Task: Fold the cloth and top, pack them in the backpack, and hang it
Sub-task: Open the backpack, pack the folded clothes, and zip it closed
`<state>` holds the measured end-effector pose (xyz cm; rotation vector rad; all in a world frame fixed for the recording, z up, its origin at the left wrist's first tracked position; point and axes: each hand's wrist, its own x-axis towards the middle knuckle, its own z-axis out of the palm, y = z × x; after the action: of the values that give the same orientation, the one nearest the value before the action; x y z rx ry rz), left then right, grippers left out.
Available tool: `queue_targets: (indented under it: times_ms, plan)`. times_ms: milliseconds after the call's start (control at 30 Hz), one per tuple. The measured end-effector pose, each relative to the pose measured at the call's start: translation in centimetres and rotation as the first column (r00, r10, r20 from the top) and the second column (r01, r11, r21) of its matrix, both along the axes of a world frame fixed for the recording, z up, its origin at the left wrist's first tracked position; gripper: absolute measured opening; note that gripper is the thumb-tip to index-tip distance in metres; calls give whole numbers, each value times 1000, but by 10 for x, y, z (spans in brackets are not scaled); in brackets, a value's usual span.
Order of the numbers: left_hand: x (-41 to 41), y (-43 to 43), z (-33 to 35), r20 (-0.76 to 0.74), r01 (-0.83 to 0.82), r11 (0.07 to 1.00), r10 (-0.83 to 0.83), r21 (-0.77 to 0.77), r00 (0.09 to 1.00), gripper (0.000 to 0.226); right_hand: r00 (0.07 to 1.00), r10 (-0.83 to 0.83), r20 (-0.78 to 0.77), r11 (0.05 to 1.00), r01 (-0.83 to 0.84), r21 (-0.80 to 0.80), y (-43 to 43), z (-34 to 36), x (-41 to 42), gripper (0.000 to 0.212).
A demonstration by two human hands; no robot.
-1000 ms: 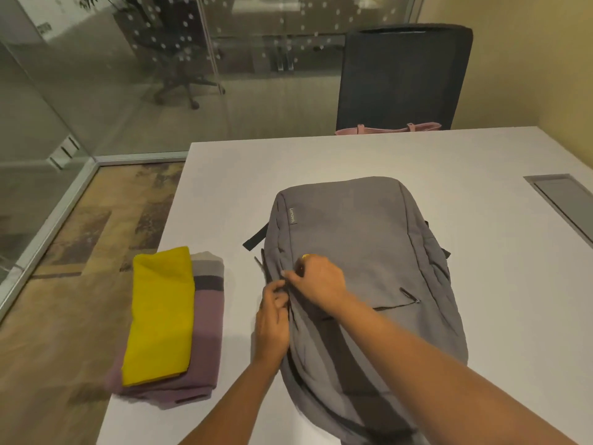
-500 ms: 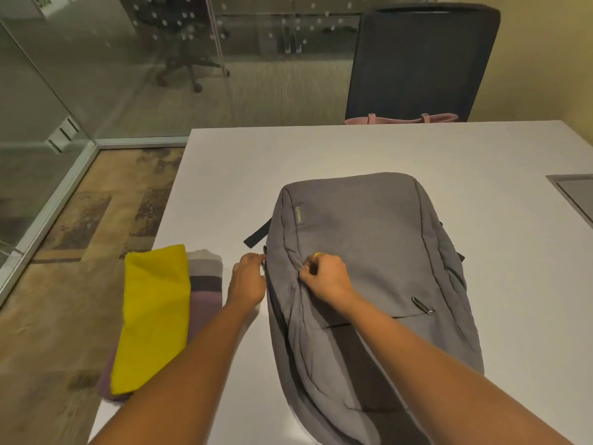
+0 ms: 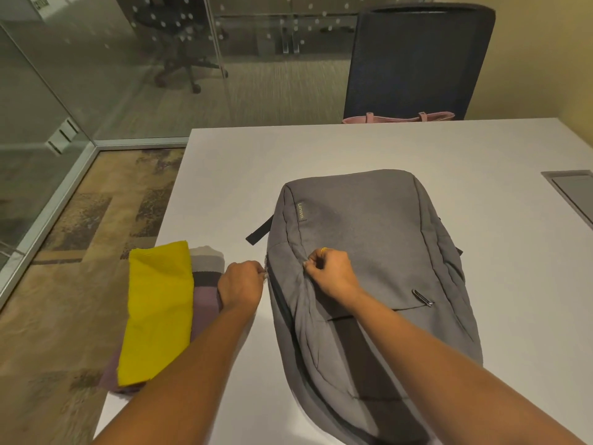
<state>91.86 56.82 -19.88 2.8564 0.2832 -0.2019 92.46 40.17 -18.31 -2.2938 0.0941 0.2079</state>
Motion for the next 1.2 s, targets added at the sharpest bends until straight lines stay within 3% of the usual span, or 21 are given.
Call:
queue_targets:
  times_ms: [233,433,567,767,933,1067,1200]
  plan:
    - [-49,-4,-3,-65,46,999,-46,1,997,23,998,-60,-28,998,61,33,8,1,-12,21]
    - [-87,-8,5,7,85,996,-85,-31,996,23,990,119,-80,991,-123,-50,5,6,-50,35]
    - [-107,-13,10,-11,103,995,-103,-17,995,23,989,150,-17,982,-151,-115,0,4,-89,19]
    - [-141,-23,17,-35,107,994,-107,-7,994,24,967,244,67,962,-233,-144,-1,10,-137,13]
    - [-165,-36,30,-43,40,997,-44,-73,998,28,958,239,160,966,-218,-142,4,10,-161,25]
    - [-180,-38,35,-33,38,987,-44,-155,999,28,909,392,142,893,-339,-296,4,6,-174,38]
    - [-188,-37,39,-28,80,959,-91,-272,995,26,897,414,157,870,-338,-358,5,5,-182,34]
